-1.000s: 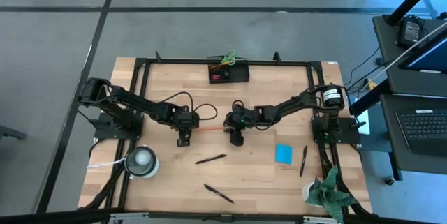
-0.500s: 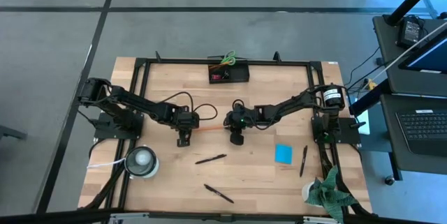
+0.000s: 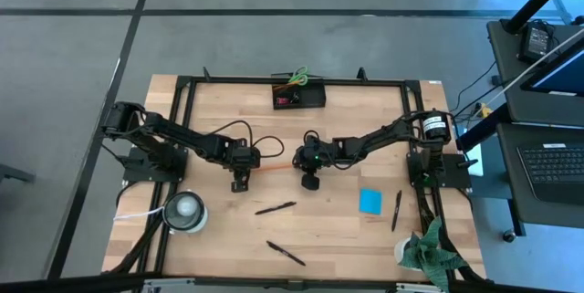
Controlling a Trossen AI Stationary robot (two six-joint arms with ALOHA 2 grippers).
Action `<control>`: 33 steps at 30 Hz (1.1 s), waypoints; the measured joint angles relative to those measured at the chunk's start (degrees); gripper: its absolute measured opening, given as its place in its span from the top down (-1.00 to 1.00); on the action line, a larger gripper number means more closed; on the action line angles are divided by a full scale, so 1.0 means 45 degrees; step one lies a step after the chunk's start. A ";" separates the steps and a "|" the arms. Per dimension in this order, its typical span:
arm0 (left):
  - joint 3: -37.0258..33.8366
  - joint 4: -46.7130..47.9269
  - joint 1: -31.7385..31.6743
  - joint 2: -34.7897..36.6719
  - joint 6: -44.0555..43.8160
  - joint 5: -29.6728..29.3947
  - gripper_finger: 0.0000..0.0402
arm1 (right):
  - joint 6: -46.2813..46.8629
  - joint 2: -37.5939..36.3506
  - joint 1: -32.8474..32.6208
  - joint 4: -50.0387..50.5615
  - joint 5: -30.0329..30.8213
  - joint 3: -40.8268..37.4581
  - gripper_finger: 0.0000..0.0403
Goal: Pick and place office supplies into organizer
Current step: Put the orange pencil into the desk organizer
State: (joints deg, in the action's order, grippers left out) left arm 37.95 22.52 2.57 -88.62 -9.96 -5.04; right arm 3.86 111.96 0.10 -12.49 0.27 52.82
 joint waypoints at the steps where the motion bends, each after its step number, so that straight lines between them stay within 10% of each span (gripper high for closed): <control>1: 0.0000 0.0000 -0.0001 0.0000 -0.0002 -0.0011 0.90 | 0.0003 0.0000 -0.0001 0.0000 0.0000 0.0000 0.89; 21: -0.0039 0.1129 -0.0438 0.4085 -0.1318 -0.0444 0.41 | 0.0253 -0.3310 0.0888 0.5145 0.0394 0.0232 0.89; 33: -0.0019 0.0918 -0.0431 0.4192 -0.1297 -0.2001 0.42 | -0.3250 -0.4083 0.3394 1.4264 0.1278 0.7850 0.89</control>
State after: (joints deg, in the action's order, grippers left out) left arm 37.87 26.65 0.63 -69.75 -15.79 -14.04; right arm -10.77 93.59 15.38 51.70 6.02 88.14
